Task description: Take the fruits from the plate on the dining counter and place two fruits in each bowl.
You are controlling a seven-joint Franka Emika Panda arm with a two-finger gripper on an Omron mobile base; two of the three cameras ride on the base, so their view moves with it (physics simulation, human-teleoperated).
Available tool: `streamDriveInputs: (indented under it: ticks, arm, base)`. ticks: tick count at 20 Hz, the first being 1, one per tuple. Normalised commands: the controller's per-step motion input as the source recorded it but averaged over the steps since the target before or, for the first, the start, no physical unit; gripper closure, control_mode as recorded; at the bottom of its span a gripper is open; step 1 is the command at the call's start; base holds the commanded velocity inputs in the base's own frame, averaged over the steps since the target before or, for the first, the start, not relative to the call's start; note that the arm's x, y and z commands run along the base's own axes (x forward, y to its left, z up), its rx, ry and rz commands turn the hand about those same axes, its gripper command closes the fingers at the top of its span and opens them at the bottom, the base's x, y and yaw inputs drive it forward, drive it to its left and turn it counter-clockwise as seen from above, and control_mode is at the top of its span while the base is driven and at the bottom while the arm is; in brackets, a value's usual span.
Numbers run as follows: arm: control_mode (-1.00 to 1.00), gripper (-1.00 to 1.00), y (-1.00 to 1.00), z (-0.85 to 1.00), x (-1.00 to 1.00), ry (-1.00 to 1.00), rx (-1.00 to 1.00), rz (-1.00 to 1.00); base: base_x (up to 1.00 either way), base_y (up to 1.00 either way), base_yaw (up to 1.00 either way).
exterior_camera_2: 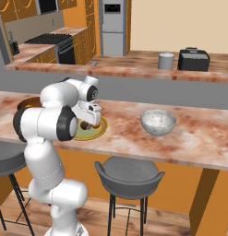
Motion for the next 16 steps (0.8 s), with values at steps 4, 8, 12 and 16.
streamDriveInputs:
  ticks: [4, 8, 12, 16]
  arm:
    - [-1.0, -1.0, 0.14, -0.14, 0.34, -0.08, -0.13, 0.0]
    - [-1.0, -1.0, 0.18, -0.17, 0.39, -0.01, -0.05, 0.0]
    - [-1.0, -1.0, 0.22, -0.15, 0.4, 0.0, -0.01, 0.0]
    - [-1.0, -1.0, 0.17, -0.12, 0.39, -0.02, 0.0, 0.0]
  base:
    - [0.0, 0.0, 0.0]
    - [0.0, 0.0, 0.0]
    - [0.0, 0.0, 0.0]
    - [0.0, 0.0, 0.0]
